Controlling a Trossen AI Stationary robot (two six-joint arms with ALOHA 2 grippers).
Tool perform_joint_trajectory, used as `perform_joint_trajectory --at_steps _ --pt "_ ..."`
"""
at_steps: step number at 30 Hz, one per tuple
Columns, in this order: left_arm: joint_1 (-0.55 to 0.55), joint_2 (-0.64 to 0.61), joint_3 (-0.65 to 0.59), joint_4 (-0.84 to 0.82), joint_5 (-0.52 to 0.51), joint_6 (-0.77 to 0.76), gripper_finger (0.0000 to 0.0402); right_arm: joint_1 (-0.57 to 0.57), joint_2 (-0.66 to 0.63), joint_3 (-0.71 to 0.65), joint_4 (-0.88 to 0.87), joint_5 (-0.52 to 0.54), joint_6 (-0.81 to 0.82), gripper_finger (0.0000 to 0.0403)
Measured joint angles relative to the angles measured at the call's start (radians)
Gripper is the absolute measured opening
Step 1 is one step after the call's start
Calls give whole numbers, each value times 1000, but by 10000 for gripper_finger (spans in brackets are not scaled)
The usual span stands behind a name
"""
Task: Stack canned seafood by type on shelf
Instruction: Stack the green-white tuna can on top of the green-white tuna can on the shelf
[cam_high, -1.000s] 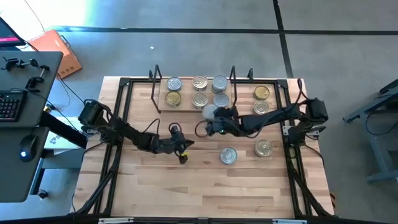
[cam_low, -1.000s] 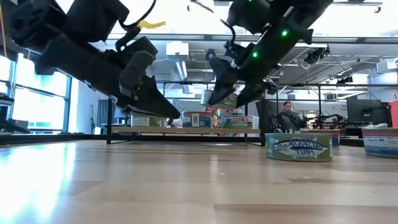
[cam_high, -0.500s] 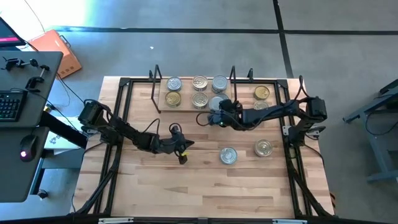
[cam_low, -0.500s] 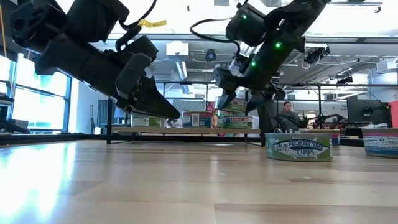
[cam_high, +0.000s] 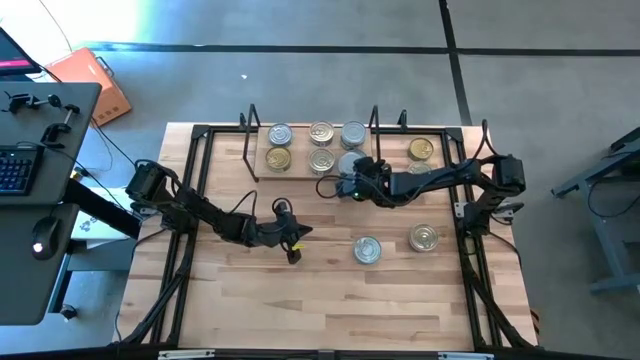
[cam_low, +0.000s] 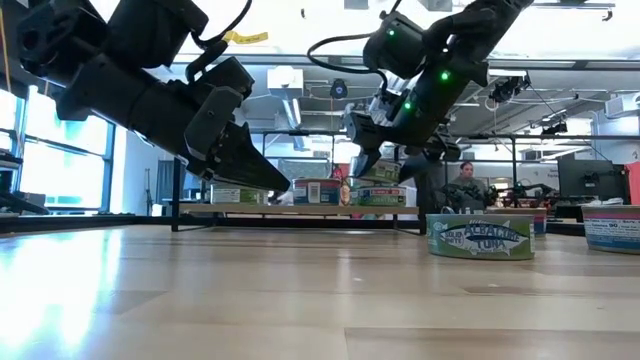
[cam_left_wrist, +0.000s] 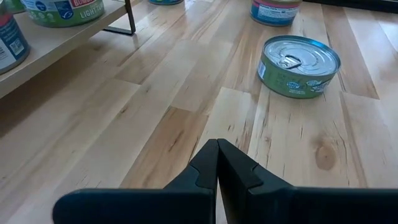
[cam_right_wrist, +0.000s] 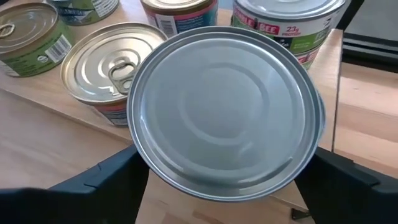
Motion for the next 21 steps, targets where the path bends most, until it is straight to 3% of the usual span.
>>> perform_joint_trajectory --at_steps 5,17,21 --pt "0 0 0 0 0 0 0 -2 0 0 3 18 1 370" --pt "-1 0 0 0 0 10 0 -2 0 1 16 60 8 359" --pt "-2 0 0 -2 -1 11 0 10 0 1 8 132 22 358"
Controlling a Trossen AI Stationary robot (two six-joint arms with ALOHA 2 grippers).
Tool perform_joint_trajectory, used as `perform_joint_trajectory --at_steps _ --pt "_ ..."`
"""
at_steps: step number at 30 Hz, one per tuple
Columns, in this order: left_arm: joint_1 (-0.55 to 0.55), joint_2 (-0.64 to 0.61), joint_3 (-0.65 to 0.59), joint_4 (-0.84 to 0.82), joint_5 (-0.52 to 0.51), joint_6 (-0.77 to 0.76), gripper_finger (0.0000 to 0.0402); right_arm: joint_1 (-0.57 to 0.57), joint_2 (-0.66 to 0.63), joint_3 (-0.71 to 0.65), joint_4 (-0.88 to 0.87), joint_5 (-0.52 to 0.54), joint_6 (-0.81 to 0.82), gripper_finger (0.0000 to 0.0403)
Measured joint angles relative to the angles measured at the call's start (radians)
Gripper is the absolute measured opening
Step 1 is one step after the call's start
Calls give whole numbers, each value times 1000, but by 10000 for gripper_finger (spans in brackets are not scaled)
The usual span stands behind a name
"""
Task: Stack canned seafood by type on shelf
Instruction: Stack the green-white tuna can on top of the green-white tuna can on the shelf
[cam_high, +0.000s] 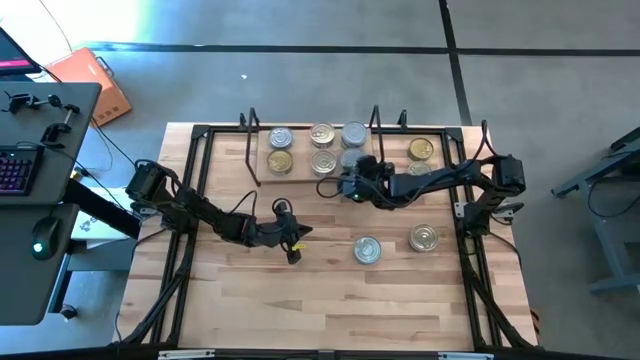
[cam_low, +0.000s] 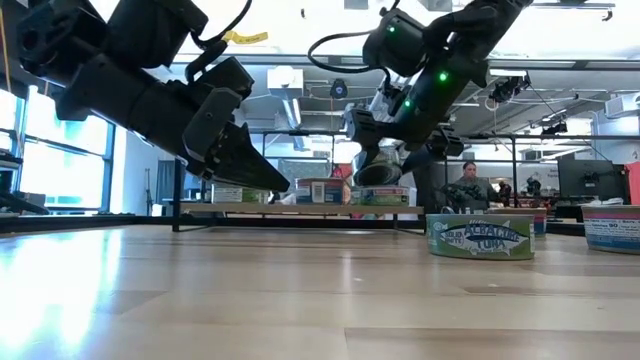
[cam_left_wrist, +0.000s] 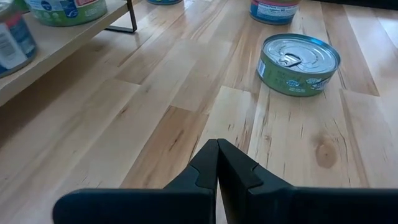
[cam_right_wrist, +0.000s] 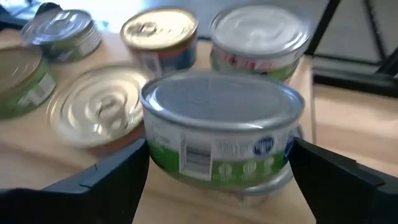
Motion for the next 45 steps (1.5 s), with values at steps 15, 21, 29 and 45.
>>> perform_joint_trajectory --at_steps 15,21,29,45 --pt "0 0 0 -2 0 1 0 3 0 0 -103 -47 59 331" --pt "0 0 0 -5 0 1 0 -1 0 0 -103 -52 60 328" --pt "0 0 0 -5 0 0 0 -4 0 0 -113 -55 64 295" --pt "0 0 0 -7 0 0 0 -5 -5 0 -112 -90 52 203"
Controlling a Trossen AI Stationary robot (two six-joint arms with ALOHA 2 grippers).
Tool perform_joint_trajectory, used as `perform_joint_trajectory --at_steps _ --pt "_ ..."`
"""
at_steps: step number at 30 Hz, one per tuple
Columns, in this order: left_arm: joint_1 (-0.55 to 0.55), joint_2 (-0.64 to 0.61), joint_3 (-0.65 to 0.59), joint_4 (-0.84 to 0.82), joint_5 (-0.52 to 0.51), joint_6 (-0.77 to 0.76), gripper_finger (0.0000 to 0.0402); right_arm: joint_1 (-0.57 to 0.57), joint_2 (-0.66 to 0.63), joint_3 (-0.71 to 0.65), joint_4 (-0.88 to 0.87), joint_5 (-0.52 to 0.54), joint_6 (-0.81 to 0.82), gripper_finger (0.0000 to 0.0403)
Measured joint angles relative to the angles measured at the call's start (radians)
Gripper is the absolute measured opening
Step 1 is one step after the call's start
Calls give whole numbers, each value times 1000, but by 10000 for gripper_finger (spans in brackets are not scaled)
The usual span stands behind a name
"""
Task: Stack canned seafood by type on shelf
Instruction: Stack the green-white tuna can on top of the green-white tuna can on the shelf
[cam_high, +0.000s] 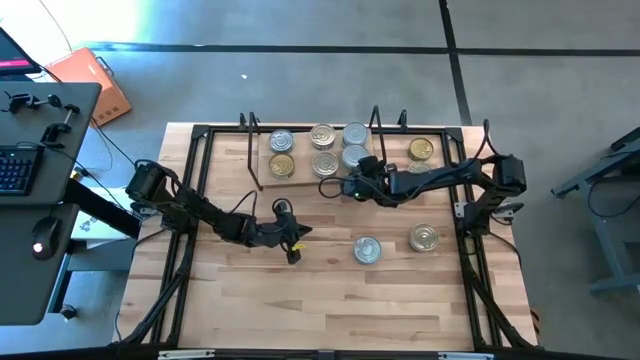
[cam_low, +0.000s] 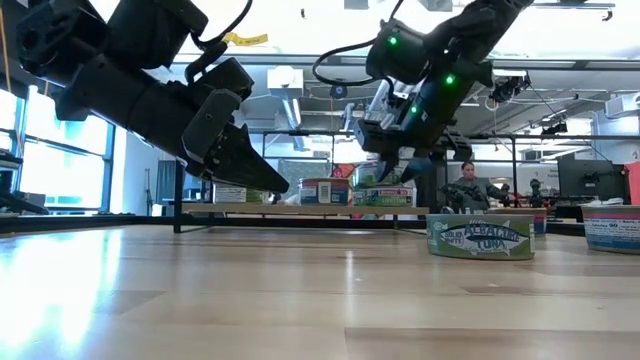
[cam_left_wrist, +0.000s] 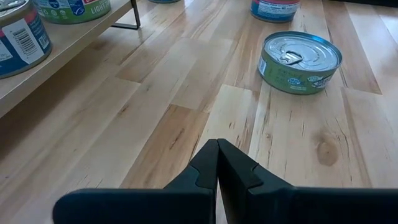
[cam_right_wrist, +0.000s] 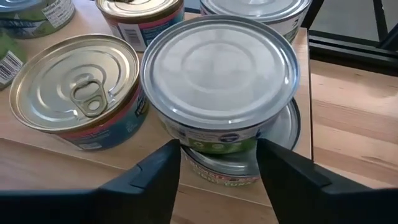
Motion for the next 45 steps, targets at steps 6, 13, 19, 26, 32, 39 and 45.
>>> perform_joint_trajectory --at_steps 6,13,19,26,32,39,45 --pt "0 0 0 -5 0 -1 0 3 -4 55 -97 -14 0 184" --pt "0 0 0 -7 0 -3 0 8 -5 143 -205 -147 -51 173" --pt "0 0 0 -8 0 -3 0 41 -5 227 -222 -230 -143 173" --pt "0 0 0 -7 0 5 0 -34 -6 276 -239 -203 -281 166" --pt "0 0 0 -7 0 6 0 -127 -5 276 -271 -248 -341 124" --pt "0 0 0 -7 0 8 0 -162 -2 274 -361 -327 -339 88" --pt "0 0 0 -6 0 21 0 -161 -5 275 -402 -348 -338 87"
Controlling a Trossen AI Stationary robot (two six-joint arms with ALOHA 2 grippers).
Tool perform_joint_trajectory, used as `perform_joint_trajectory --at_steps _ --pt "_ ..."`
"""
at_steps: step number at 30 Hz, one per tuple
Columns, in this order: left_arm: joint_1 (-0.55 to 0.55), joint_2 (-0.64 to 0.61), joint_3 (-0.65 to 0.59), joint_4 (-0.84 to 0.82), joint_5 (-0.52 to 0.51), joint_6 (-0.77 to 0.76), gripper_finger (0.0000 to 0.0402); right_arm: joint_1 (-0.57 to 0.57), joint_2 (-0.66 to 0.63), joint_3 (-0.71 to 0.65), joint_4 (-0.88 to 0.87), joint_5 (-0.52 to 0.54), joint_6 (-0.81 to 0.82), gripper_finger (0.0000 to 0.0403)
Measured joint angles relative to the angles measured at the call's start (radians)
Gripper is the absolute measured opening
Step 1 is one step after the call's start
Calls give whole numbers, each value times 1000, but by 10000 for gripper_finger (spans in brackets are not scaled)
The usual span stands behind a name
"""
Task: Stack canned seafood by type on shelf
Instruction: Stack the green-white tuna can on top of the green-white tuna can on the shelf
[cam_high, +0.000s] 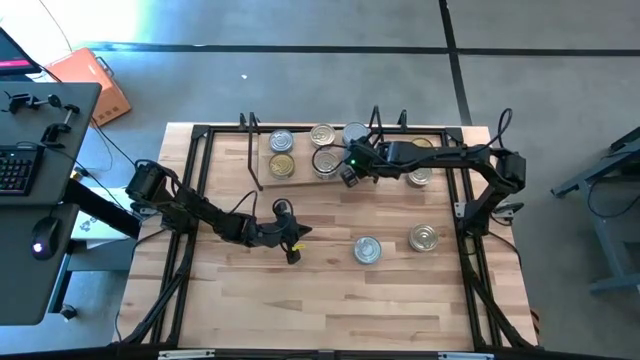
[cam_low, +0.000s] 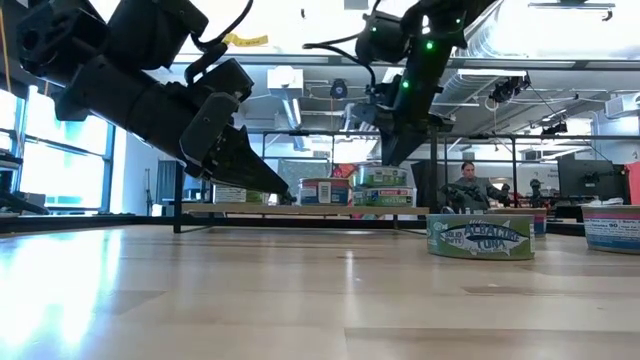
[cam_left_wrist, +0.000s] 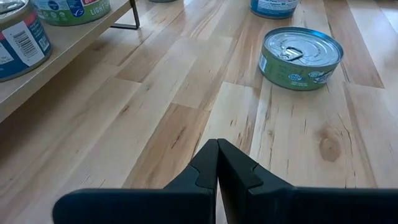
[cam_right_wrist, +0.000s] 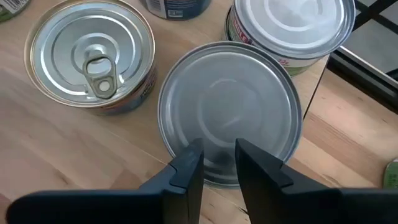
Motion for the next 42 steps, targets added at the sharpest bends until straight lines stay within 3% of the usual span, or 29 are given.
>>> perform_joint_trajectory --at_steps 15,25,30,34,42 --pt "0 0 0 0 0 1 0 1 -13 2 -28 -8 21 87" --pt "0 0 0 -8 0 -5 0 23 -14 83 -90 3 0 87" --pt "0 0 0 -10 0 -5 0 57 -14 88 -101 -93 -74 87" --pt "0 0 0 -15 0 -6 0 118 -7 89 -135 -161 -122 87" --pt "-2 0 0 -24 0 -9 0 365 -7 45 -205 -77 -121 87"
